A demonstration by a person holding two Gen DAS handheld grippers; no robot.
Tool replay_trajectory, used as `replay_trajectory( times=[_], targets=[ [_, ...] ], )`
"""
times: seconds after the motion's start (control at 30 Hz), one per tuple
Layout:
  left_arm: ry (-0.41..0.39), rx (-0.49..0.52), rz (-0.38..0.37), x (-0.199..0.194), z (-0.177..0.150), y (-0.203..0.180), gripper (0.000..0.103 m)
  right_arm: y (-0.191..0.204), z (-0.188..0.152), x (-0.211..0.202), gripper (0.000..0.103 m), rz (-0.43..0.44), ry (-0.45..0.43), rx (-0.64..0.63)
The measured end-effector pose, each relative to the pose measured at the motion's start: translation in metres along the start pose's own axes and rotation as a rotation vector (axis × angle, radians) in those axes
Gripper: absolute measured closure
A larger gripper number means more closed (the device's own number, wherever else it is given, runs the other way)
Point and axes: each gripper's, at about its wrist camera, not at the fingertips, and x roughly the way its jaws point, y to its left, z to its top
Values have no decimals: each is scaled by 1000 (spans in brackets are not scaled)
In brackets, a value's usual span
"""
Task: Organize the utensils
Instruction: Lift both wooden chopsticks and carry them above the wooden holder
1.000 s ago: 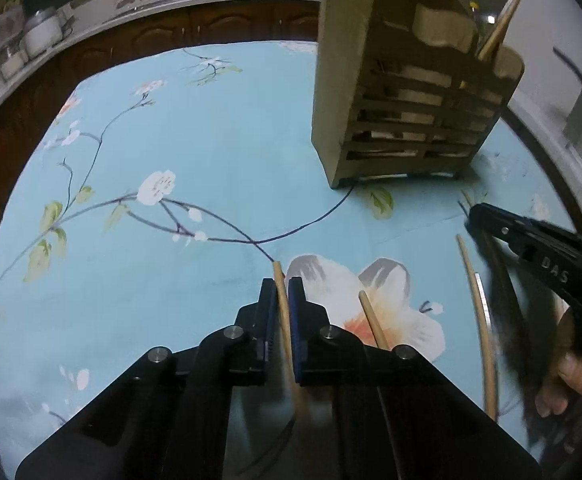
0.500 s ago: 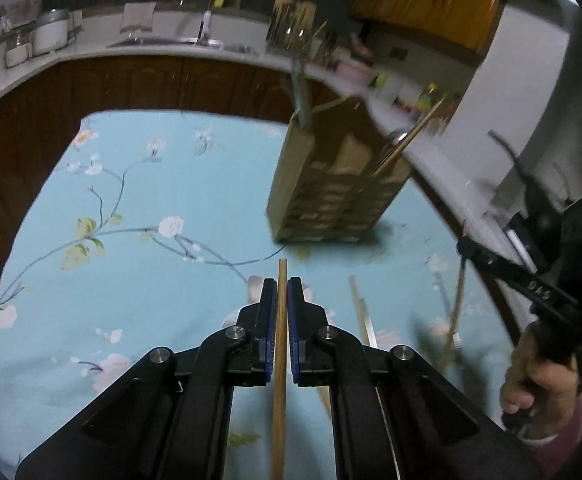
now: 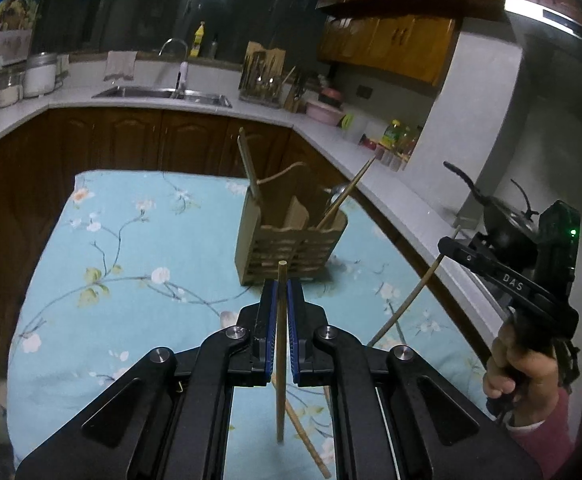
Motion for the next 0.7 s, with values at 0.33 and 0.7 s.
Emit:
replay_trajectory(
  times=[0.33,0.7],
  targets=[
    [-81,-3,-4,-12,19,-2,99,4,15,-6,98,3,-43,-16],
    [-168,-1,-12,-11,58,-6,99,3,49,-2,98,-14,-122,-24]
  ],
)
